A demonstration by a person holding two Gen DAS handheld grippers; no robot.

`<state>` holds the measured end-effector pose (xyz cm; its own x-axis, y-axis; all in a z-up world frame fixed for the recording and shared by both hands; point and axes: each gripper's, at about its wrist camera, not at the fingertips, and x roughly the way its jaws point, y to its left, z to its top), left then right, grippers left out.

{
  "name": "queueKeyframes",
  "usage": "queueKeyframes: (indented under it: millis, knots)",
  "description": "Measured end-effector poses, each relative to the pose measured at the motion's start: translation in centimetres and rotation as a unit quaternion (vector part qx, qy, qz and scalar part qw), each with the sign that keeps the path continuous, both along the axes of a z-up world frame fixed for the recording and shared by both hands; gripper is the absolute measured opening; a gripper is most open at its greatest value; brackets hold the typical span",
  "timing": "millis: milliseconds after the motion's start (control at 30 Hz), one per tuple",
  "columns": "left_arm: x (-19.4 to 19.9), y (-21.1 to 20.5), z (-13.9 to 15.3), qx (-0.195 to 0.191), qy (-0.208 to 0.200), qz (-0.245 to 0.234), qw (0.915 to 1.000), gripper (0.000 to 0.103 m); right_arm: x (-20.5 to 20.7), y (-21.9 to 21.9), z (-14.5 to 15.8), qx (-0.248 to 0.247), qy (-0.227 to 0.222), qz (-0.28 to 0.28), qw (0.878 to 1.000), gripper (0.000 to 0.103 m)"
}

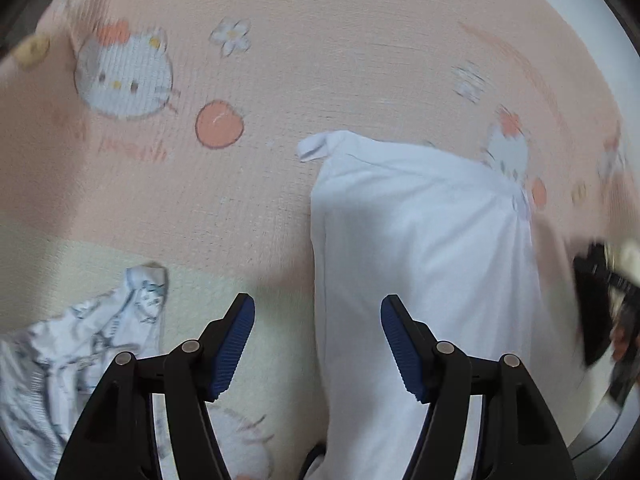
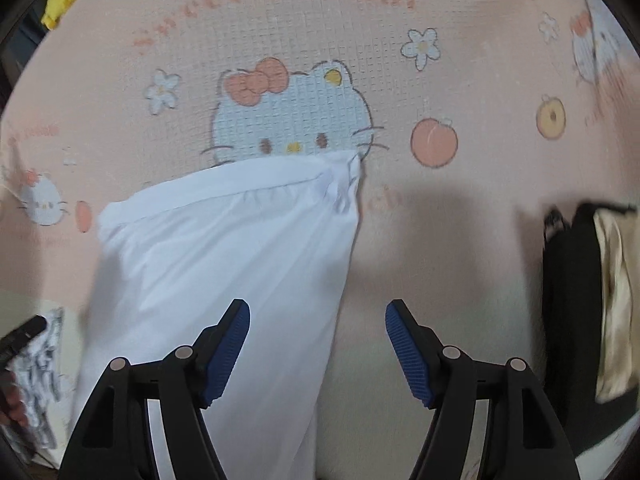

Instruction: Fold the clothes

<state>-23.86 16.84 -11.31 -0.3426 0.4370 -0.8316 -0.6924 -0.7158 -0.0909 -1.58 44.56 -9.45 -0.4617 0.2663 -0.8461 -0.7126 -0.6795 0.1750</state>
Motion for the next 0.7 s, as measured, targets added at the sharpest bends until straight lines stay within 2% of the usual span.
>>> queueKeyframes:
  millis: [100, 167, 233, 333, 433, 533, 700]
  knots:
    - [2.9, -0.8, 1.6, -0.017, 0.055, -0.029, 0.9979, 0.063, 2.1, -2.1, 1.6, 0.001, 0.035, 0.01, 0.999, 0.07]
    - [4.9, -1.2, 2.8, -0.023, 0.094, -0.046, 0.9943, 0.063, 3.3, -4.0, 2.8, 0.018, 0.045, 0.023, 0.999, 0.071]
    - [7.1, -1.5, 4.5, -0.011, 0.135, -0.055, 0.9892, 0.063, 4.5, -5.8, 3.8, 0.042, 0.052, 0.034, 0.997, 0.073]
    - [10.2, -1.9, 6.1, 0.025, 0.157, -0.067, 0.985, 0.063, 6.2, -8.6, 4.6, 0.068, 0.054, 0.035, 0.996, 0.076]
    - [13.2, -2.2, 6.0, 0.058, 0.15, -0.08, 0.9838, 0.063, 8.3, -10.4, 4.4, 0.058, 0.073, 0.016, 0.996, 0.076]
    - [15.1, -2.7, 4.7, 0.078, 0.128, -0.086, 0.9849, 0.063, 10.6, -11.9, 3.6, 0.051, 0.088, -0.01, 0.995, 0.076]
    - [16.1, -2.9, 1.8, 0.089, 0.085, -0.049, 0.9912, 0.064, 12.4, -14.4, 1.6, 0.052, 0.101, -0.026, 0.993, 0.077]
